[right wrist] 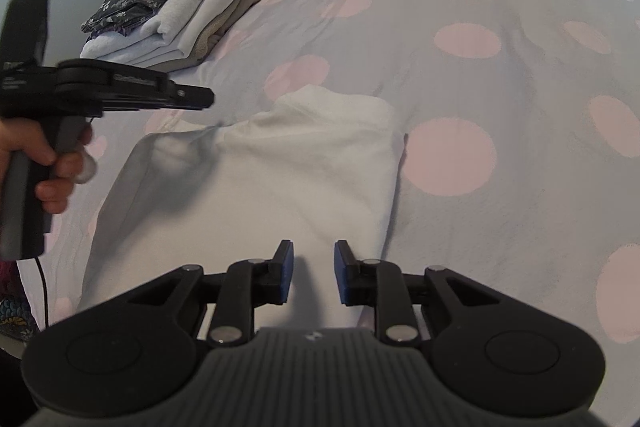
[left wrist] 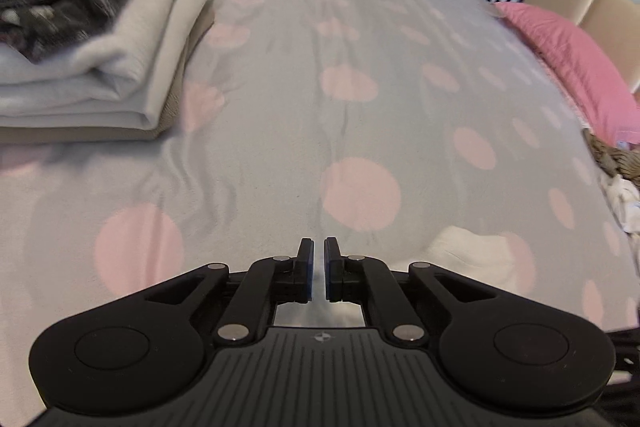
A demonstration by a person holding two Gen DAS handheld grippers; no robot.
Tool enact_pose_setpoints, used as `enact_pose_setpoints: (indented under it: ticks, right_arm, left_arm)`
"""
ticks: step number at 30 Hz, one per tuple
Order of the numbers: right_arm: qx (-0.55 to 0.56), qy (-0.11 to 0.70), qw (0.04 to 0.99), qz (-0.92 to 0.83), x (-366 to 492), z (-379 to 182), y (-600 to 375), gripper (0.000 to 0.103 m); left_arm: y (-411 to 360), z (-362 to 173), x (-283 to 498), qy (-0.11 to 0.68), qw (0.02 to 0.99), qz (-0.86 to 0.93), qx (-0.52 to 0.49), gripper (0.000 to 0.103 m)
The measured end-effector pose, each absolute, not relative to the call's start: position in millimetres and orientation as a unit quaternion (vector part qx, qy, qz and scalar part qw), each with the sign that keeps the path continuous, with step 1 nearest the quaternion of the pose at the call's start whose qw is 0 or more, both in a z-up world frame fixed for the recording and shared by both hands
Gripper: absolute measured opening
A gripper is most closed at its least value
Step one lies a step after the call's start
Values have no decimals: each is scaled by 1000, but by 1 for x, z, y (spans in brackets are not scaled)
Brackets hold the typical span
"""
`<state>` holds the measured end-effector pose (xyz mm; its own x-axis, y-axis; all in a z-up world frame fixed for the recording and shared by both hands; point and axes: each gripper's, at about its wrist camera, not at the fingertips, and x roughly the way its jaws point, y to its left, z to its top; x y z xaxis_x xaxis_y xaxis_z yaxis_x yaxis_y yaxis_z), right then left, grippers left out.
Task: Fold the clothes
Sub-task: 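Grasp the folded white shirt end with the left gripper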
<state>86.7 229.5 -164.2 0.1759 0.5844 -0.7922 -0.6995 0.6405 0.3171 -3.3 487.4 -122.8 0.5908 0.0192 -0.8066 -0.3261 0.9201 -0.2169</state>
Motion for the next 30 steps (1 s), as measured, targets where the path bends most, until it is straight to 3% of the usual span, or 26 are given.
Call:
enact_pose_setpoints:
  ticks: [7, 18, 30]
  right_arm:
    - [-78, 489, 749, 440, 61, -163, 220, 30]
    - [-117, 502, 715, 472, 5, -171, 194, 30]
    - [-133, 535, 673, 493, -56, -187, 162, 31]
  left_arm:
    - [470, -102, -54, 475, 862, 82, -157, 2]
    - [403, -124, -140, 549, 825, 49, -123, 2]
    - [396, -141, -192, 601, 787, 83, -116, 3]
